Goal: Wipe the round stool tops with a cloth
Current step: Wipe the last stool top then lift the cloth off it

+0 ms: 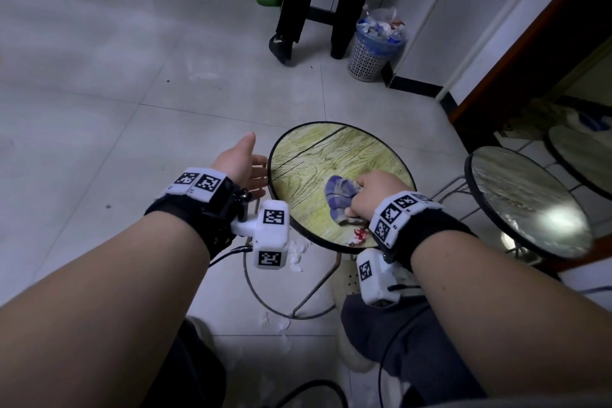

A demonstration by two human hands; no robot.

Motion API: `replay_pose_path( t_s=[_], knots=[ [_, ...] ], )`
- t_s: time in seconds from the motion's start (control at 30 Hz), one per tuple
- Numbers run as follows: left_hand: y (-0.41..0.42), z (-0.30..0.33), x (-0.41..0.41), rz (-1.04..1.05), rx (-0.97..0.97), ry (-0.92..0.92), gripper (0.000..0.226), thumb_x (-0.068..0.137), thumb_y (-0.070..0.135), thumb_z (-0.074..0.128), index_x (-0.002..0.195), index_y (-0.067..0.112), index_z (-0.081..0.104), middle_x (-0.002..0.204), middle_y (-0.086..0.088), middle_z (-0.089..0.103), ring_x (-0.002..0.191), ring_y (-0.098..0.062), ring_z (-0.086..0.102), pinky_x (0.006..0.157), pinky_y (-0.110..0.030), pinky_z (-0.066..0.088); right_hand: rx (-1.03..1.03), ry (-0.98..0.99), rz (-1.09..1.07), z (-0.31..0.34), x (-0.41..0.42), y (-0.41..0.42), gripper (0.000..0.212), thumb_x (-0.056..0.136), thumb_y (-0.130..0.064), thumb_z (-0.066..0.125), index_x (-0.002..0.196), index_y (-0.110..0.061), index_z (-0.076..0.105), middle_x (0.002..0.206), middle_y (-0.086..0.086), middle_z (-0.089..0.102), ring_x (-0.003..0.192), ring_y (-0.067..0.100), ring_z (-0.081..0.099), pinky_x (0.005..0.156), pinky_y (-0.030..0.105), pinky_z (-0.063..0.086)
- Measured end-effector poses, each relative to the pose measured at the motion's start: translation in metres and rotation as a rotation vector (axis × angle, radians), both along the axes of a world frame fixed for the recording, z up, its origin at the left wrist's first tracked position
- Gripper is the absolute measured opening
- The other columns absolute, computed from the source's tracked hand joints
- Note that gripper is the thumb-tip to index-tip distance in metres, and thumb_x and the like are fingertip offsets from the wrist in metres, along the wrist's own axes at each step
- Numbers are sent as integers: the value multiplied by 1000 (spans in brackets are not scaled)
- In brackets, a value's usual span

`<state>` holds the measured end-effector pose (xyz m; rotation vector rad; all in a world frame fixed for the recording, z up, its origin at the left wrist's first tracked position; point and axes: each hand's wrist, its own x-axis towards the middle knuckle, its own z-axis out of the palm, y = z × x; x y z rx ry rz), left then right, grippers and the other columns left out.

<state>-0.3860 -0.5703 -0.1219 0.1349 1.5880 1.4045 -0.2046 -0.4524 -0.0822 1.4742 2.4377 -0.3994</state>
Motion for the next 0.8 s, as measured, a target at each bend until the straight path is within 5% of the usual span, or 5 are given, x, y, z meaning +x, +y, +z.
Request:
replay_pose_path(
  t_s=[0.33, 0.8],
  knots=[
    [12, 1, -18, -35, 49, -112, 60, 94, 58, 31, 113, 6, 54, 116, -16, 61, 110, -29, 57, 74, -37, 45, 12, 3, -6, 0, -28, 15, 26, 77, -12, 60, 60, -14, 41, 65, 5, 50, 57, 21, 44, 52, 23, 33],
    [23, 0, -23, -38, 50, -127, 61, 95, 57, 31, 121, 6, 52, 135, -20, 50, 123, -30, 49, 92, -41, 42, 7, -56, 31, 3, -54, 29, 34, 78, -19, 69, 60, -14, 41, 63, 2, 47, 62, 21, 46, 52, 23, 33]
  ],
)
